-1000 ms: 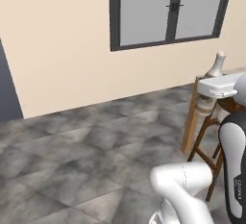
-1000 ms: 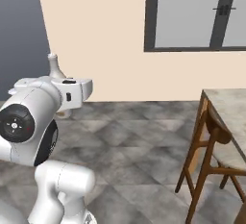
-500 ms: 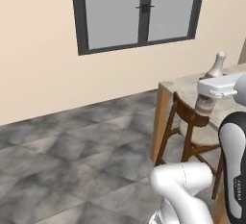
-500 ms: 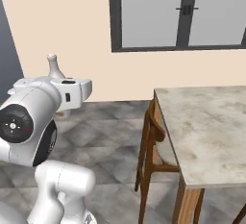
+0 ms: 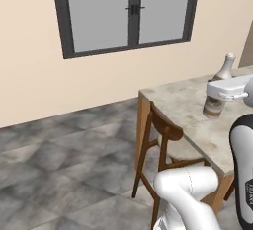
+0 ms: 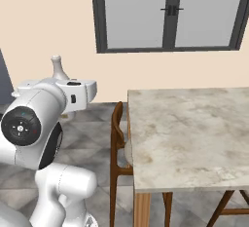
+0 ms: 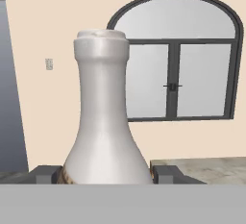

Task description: There is a bowl on the dining counter. Grab a lemon wedge from the fridge and place it in the bowl. Then get the liquor bottle and glass cup from the cabinet and place them next to the bowl.

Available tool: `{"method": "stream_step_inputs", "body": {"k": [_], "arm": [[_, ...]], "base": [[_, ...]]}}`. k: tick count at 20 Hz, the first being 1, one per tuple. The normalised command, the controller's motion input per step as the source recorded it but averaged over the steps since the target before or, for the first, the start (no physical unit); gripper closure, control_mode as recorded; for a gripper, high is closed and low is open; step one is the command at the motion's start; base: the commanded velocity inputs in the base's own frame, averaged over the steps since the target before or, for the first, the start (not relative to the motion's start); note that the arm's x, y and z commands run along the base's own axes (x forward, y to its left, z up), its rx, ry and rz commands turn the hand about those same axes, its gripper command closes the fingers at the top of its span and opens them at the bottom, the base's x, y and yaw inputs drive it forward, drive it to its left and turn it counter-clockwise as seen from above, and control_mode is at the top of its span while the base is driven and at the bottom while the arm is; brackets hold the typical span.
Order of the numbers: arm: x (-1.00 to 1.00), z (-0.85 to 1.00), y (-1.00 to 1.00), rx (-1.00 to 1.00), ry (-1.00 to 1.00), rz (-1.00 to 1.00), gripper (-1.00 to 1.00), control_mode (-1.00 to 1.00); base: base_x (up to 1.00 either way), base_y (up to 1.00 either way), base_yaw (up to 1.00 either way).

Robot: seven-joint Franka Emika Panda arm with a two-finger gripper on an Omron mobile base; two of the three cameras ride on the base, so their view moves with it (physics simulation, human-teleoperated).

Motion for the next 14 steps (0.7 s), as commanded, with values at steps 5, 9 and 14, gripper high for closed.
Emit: {"method": "stream_step_inputs", "body": {"k": [5,9,14], "arm": [[0.0,0.0,0.0,0.0,0.0,0.0,1.0,1.0],[0.0,0.0,0.0,0.0,0.0,0.0,1.0,1.0],[0.0,0.0,0.0,0.0,0.0,0.0,1.0,1.0]], "base": [[-0.18,-1.0,0.0],[-0.24,-1.0,0.0],[-0.88,-0.65,-0.02]]}}
